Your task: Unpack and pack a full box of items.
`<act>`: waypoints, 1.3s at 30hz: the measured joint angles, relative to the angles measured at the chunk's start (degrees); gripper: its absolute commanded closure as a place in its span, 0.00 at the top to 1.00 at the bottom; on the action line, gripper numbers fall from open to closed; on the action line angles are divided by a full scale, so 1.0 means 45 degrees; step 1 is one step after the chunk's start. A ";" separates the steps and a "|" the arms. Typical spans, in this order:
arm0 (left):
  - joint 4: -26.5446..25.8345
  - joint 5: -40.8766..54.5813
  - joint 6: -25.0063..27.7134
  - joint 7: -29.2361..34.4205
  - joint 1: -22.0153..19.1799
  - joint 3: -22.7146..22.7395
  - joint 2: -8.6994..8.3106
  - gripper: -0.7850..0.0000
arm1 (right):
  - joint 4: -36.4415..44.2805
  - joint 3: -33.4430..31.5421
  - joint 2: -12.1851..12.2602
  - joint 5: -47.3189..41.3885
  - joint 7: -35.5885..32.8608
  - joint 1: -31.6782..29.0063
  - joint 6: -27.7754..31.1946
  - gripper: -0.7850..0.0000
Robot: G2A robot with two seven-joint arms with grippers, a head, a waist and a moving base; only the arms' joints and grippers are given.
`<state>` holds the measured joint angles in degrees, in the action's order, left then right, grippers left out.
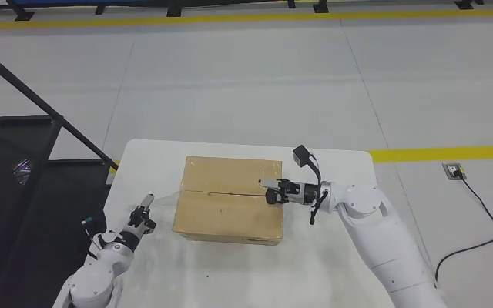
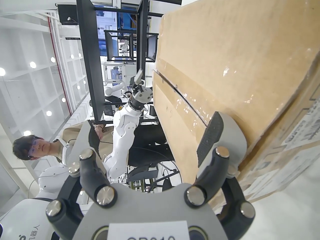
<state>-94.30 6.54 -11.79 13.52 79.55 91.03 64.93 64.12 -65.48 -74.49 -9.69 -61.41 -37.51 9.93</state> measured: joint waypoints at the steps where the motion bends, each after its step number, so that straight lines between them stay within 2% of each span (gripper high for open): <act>1: 0.0250 0.0066 0.0073 0.0047 -0.0101 -0.0122 0.0021 1.00 | 0.0021 0.0000 0.0009 0.0005 0.0006 -0.0005 -0.0012 1.00; 7: 0.1869 0.1293 0.1022 0.0088 -0.1241 -0.0597 0.0209 1.00 | 0.0159 0.0050 0.0056 0.0118 0.0100 0.0025 -0.0164 1.00; 12: 0.3225 0.3000 0.1312 0.0280 -0.2421 -0.0941 0.0407 1.00 | 0.0454 0.0135 0.0096 0.0295 0.0140 -0.0005 -0.0335 1.00; 18: 0.4832 0.3619 0.1621 0.0671 -0.3673 -0.1627 0.0603 1.00 | 0.0788 0.0125 0.0168 0.0441 0.0216 -0.0128 -0.0512 1.00; 22: 0.5217 0.4353 0.2283 0.0614 -0.3975 -0.1481 0.0676 1.00 | 0.0880 0.0067 0.0221 0.0444 0.0205 -0.0189 -0.0603 1.00; 26: 0.4737 0.4468 0.2970 0.0109 -0.3715 -0.1097 0.0671 1.00 | 0.0955 0.0057 0.0260 0.0483 0.0245 -0.0221 -0.0656 1.00; 29: 0.3918 0.4255 0.3307 -0.0210 -0.3258 -0.0765 0.0631 1.00 | 0.0956 0.0079 0.0281 0.0545 0.0330 -0.0218 -0.0676 1.00; 39: 0.0212 0.1785 0.3382 -0.1648 -0.1660 -0.0124 0.0511 1.00 | 0.0390 0.0183 0.0290 0.0244 0.0303 0.0022 -0.0433 1.00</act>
<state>-93.34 14.57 3.43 6.10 72.08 90.48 67.23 65.87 -64.66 -73.18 -8.60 -60.05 -37.41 7.98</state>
